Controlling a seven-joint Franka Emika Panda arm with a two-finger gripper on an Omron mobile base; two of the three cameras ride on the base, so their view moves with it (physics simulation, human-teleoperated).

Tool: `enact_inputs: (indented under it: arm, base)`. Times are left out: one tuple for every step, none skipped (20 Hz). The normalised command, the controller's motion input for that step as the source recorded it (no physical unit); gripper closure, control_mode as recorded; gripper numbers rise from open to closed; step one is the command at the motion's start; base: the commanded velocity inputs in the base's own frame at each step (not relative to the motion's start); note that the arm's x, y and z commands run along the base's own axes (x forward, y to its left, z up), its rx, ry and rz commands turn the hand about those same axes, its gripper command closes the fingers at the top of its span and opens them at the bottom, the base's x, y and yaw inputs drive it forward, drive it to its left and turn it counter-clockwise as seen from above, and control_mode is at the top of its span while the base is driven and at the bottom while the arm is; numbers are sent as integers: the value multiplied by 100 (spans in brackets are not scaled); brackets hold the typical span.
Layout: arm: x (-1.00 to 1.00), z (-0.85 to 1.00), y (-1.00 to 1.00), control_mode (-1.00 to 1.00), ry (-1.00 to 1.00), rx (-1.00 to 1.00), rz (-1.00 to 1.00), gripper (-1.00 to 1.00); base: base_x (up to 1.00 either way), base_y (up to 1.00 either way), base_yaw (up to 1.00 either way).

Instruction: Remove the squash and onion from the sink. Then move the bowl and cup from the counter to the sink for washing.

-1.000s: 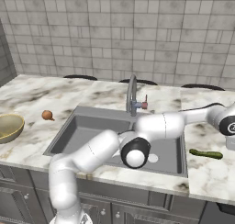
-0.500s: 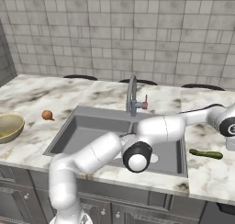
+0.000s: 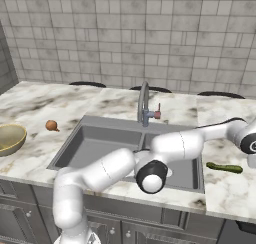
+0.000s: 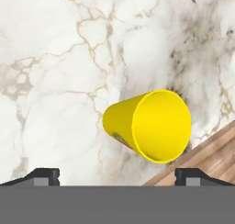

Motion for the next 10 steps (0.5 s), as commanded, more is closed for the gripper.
enact_inputs:
  arm:
    - [15, -3, -17, -100, 2, 0, 3, -100]
    - [18, -2, -16, -100, 2, 0, 4, -100]
    - [19, -2, -14, -100, 3, 0, 4, -100]
    - [20, -1, -13, -100, 3, 1, 4, -100]
    - [22, 0, -12, -100, 5, 3, 4, -100]
    - [22, 0, -11, -100, 4, 4, 4, -100]
    - [22, 0, -12, -100, 4, 4, 4, -100]
    - [20, 0, -14, -100, 4, 4, 4, -100]
    - [19, -1, -15, -100, 4, 3, 4, -100]
    - [18, 0, -17, -100, 3, 3, 4, -100]
  base:
    - [0, 0, 0]
    - [0, 0, 0]
    - [0, 0, 0]
    - [0, 0, 0]
    - [0, 0, 0]
    - [0, 0, 0]
    - [0, 0, 0]
    - [0, 0, 0]
    - [0, 0, 0]
    - [0, 0, 0]
